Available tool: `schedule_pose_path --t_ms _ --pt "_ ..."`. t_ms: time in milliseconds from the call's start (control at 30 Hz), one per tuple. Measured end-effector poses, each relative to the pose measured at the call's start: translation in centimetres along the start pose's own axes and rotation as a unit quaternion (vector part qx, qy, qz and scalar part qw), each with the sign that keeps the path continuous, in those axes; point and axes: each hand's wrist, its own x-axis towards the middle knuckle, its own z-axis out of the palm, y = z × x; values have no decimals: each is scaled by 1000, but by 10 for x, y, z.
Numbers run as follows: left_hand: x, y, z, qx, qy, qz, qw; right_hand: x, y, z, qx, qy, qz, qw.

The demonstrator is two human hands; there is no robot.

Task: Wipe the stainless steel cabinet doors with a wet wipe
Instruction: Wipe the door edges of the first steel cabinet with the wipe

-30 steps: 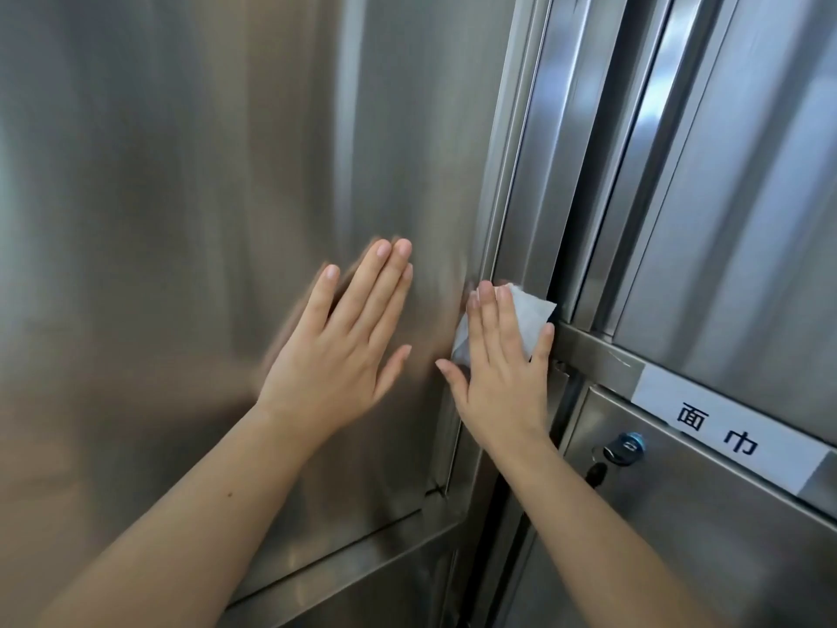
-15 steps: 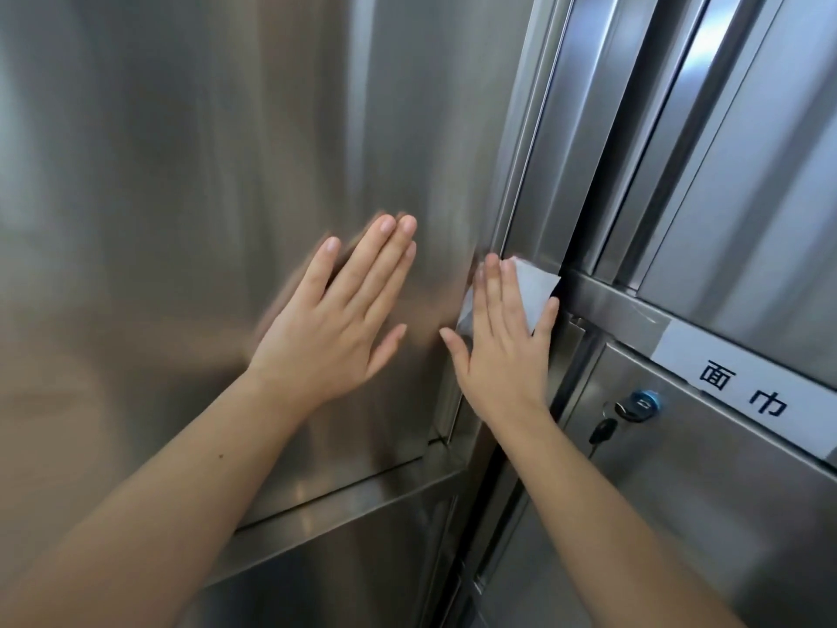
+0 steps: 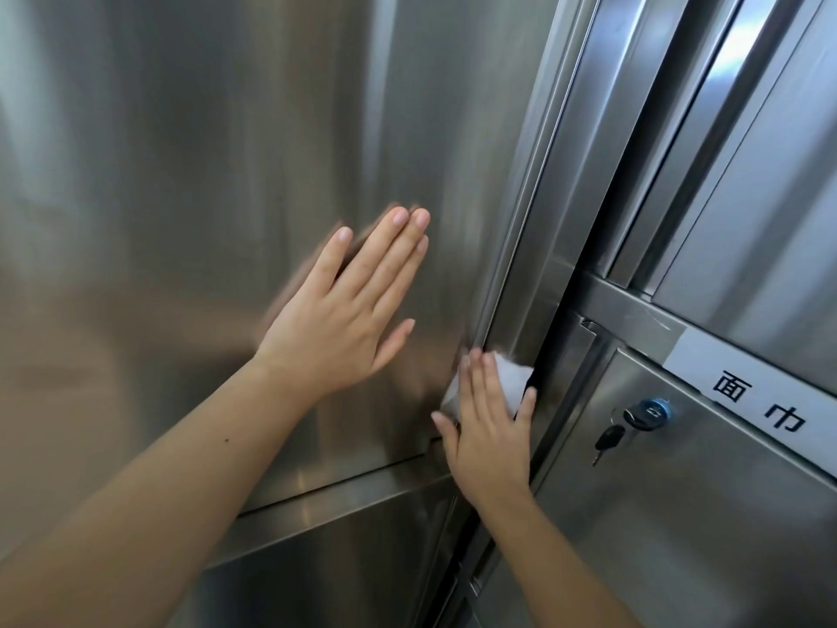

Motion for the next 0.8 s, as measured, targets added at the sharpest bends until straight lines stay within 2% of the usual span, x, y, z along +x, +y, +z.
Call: schedule_pose_path --t_ms 167,400,800 --pt "0 0 1 10 7 0 1000 13 10 -8 -53 -5 7 999" --pt "0 0 2 13 7 2 1000 -45 0 26 -5 -83 -50 995" --pt "0 0 1 14 0 4 1000 -46 9 30 79 -65 -47 994"
